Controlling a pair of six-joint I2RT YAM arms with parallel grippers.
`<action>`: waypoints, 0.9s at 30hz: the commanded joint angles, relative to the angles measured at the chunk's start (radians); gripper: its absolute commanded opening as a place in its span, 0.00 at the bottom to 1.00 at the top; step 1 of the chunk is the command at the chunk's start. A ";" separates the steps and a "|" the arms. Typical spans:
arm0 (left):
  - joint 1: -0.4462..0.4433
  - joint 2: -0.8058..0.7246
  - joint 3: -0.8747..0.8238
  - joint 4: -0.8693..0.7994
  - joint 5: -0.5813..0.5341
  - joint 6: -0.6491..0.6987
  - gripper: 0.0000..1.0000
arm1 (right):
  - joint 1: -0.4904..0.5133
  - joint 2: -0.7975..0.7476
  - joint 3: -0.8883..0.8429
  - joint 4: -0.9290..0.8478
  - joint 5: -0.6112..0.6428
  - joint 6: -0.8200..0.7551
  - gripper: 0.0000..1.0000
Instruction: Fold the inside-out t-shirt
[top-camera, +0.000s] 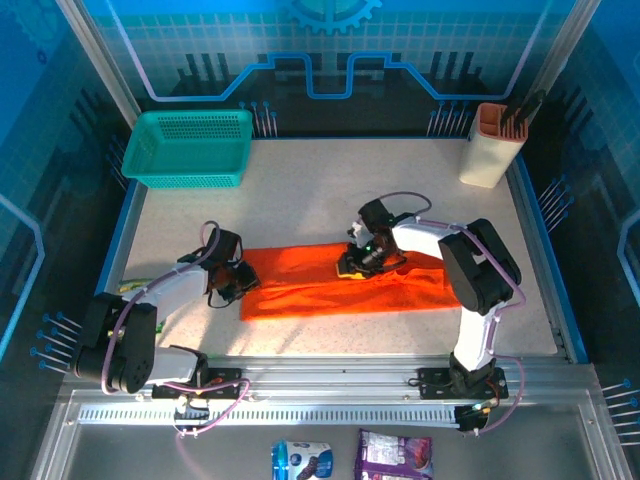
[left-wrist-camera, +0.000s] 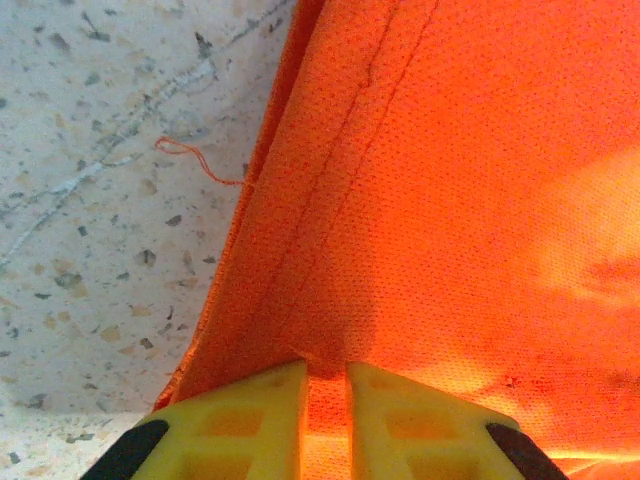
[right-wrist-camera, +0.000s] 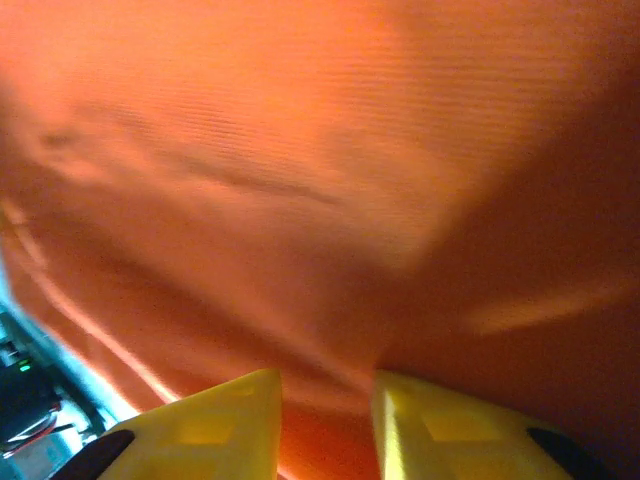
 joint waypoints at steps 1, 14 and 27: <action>0.012 0.024 -0.009 0.016 -0.021 -0.017 0.19 | -0.029 -0.056 -0.039 -0.060 0.111 -0.024 0.29; 0.017 0.010 0.130 -0.039 -0.032 0.036 0.20 | -0.120 -0.271 0.068 -0.292 0.239 -0.146 0.33; -0.150 0.103 0.296 -0.025 0.040 0.024 0.23 | -0.187 -0.248 0.078 -0.444 0.241 -0.332 0.42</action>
